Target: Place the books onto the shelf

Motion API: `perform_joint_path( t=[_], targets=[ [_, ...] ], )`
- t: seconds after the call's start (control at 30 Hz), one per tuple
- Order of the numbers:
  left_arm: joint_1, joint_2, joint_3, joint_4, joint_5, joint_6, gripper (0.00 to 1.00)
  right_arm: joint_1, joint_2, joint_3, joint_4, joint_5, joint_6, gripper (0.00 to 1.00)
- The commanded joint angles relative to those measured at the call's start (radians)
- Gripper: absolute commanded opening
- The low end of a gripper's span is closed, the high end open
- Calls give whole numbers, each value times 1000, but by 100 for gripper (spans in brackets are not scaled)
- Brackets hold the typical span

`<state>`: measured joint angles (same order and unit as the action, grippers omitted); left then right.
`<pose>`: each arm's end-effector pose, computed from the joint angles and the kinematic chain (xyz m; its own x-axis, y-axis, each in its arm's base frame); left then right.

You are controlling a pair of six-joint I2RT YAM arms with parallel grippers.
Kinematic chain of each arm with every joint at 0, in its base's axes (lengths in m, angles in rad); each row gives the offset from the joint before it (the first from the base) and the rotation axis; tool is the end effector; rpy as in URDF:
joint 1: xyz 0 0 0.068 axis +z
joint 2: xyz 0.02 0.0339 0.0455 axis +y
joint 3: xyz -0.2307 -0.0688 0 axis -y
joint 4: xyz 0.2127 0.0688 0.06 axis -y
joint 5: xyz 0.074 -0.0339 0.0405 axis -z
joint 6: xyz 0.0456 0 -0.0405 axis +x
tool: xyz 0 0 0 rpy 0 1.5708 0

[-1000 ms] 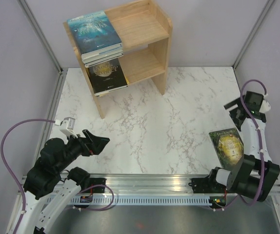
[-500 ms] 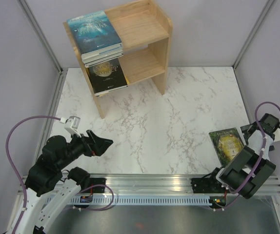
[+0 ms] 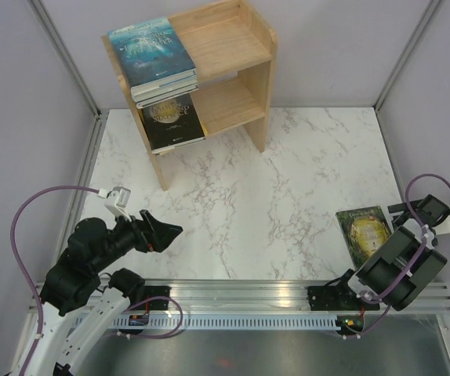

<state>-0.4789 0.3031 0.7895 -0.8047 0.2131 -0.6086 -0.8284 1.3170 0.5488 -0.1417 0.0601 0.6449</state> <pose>0.0598 -0.0419 0.2977 -0.5873 -0.3247 -0.7414 0.3570 0.7182 -0.5973 0.1535 -0.1714 0.1378 0.0306 0.8542 -0.5190 0.9285 0.1679 0.3311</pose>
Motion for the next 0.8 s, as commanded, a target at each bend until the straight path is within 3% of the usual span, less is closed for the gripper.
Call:
perform_joint_path(
  t=[0.0,0.07,0.17,0.27,0.37,0.4,0.47,0.6,0.77],
  targets=[
    [-1,2,-3,39,22,46,100,43,38,-125,-59,-236,93,98],
    [-1,5,-3,41,20,46,100,95,-25,-170,-68,-269,137,97],
    [-1,17,-3,41,19,41,100,273,-159,-211,-99,-293,275,98],
    [-1,40,-3,39,19,40,100,615,-295,-234,-93,-287,511,98],
    [-1,71,-3,41,40,36,99,820,-392,-219,-82,-231,717,98],
    [-1,79,-6,47,84,35,99,942,-413,-216,-69,-218,758,98],
    [-1,100,-42,85,141,11,98,1040,-443,-189,-47,-166,821,98],
    [-4,148,-156,148,284,-55,89,1085,-391,-69,-125,-99,667,98],
    [-53,166,-193,170,256,-98,89,1083,-305,51,-160,-89,455,98]
  ],
)
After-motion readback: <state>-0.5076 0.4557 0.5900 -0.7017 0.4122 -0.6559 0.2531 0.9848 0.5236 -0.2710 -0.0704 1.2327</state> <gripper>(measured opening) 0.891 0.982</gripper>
